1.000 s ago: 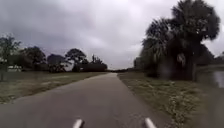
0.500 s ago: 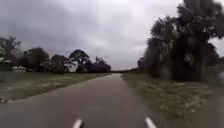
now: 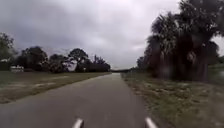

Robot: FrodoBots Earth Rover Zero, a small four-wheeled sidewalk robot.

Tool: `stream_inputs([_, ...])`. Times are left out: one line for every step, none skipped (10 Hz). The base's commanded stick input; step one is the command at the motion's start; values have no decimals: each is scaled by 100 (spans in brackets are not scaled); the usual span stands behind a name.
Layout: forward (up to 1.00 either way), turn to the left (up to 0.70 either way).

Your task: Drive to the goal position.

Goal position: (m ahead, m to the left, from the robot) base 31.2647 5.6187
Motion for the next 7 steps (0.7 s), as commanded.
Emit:
stream_inputs([84, 3])
stream_inputs([84, 3])
stream_inputs([84, 3])
stream_inputs([84, 3])
stream_inputs([84, 3])
stream_inputs([84, 3])
stream_inputs([84, 3])
